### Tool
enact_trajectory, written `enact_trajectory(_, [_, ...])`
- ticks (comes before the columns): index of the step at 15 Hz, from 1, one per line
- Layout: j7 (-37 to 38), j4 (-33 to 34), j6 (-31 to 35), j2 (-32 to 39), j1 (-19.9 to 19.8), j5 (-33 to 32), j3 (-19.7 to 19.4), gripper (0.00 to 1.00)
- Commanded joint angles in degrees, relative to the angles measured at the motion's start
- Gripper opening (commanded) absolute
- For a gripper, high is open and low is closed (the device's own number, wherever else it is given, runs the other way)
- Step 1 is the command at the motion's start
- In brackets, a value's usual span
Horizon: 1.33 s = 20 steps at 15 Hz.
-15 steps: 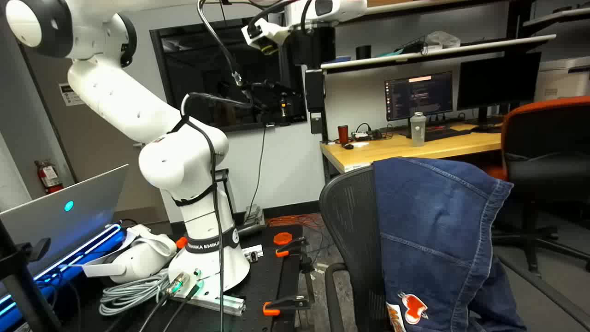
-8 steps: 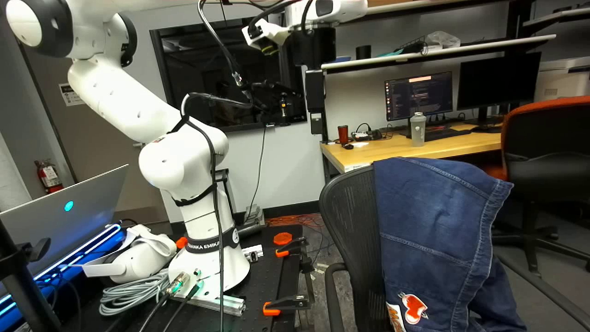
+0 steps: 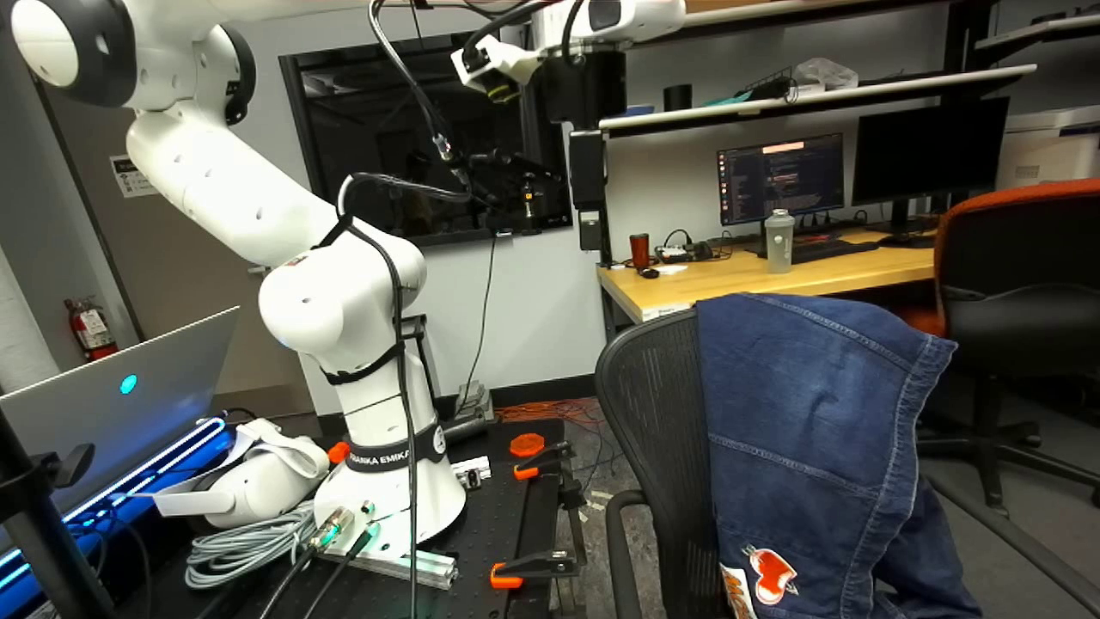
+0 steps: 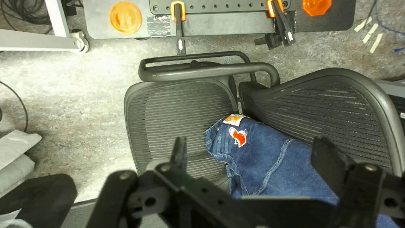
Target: Place the denim jacket on the seat of the black chair
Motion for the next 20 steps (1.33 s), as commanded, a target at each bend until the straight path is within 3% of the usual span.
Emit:
enact_trajectory(1, [-0.12,0.13,-0.12,0.07,-0.21,0.11,0.15,1.0])
enact_trajectory(15, [-0.12,0.13,-0.12,0.07,-0.21,0.11,0.15,1.0])
enact_trajectory(20, [-3.63,-1.71,1.93,0.67,2.05,0.51,0.38,1.0])
